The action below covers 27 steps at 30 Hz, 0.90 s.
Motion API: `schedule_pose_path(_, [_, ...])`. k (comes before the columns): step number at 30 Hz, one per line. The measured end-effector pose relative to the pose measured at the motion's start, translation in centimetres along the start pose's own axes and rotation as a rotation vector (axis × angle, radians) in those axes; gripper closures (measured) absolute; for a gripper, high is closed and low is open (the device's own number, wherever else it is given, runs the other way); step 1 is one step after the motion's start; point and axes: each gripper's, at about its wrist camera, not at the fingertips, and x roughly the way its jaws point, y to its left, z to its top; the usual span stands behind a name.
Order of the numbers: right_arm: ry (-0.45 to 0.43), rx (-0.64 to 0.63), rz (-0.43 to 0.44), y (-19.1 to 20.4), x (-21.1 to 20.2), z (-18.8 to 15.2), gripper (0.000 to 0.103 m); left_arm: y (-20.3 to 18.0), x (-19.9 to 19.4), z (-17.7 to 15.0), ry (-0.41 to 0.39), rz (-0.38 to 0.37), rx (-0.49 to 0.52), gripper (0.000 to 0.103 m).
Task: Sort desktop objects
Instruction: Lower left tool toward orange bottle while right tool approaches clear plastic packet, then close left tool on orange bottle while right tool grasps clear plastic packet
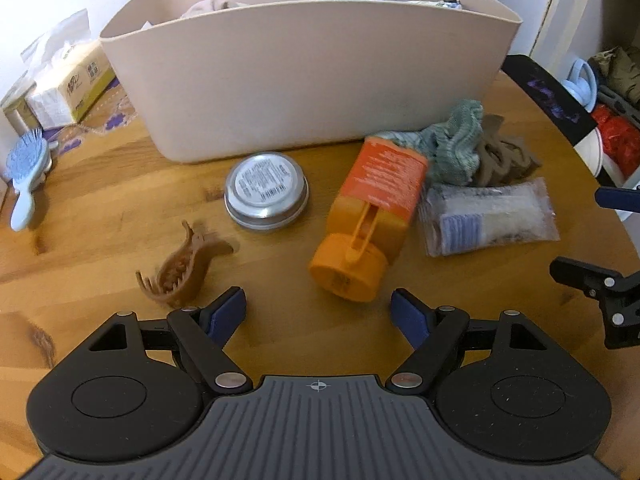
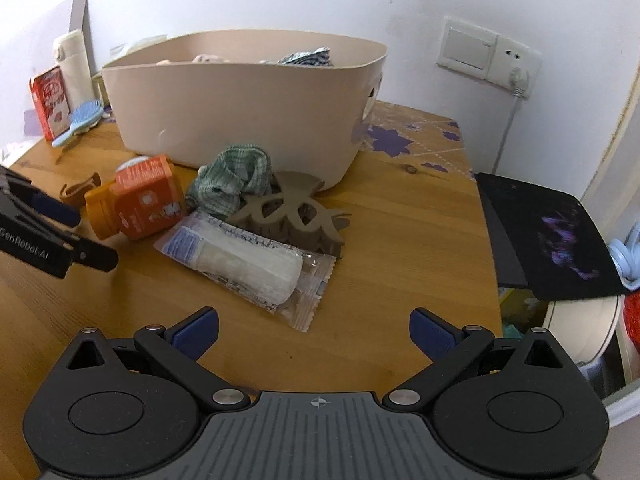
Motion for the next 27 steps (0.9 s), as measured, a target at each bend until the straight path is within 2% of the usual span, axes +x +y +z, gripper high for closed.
schedule_pose_path(10, [0.016, -0.093, 0.057, 0.1, 2.6, 1.0, 0.0, 0.0, 1.0, 1.6, -0.021, -0.025, 0.004, 0.022])
schedule_pose_path(12, [0.018, -0.103, 0.07, 0.2, 3.0, 1.2, 0.005, -0.3, 1.0, 1.7, -0.026, -0.033, 0.012, 0.022])
schedule_pose_path(19, [0.01, -0.142, 0.137, 0.3, 4.0, 1.9, 0.008, -0.7, 1.2, 2.2, -0.04, -0.048, 0.058, 0.022])
schedule_pose_path(25, [0.005, -0.181, 0.207, 0.6, 4.4, 2.4, 0.013, -0.6, 1.3, 2.4, -0.047, -0.056, 0.08, 0.029])
schedule_pose_path(27, [0.006, -0.181, 0.224, 0.6, 4.4, 2.5, 0.018, -0.7, 1.3, 2.4, -0.045, -0.065, 0.09, 0.034])
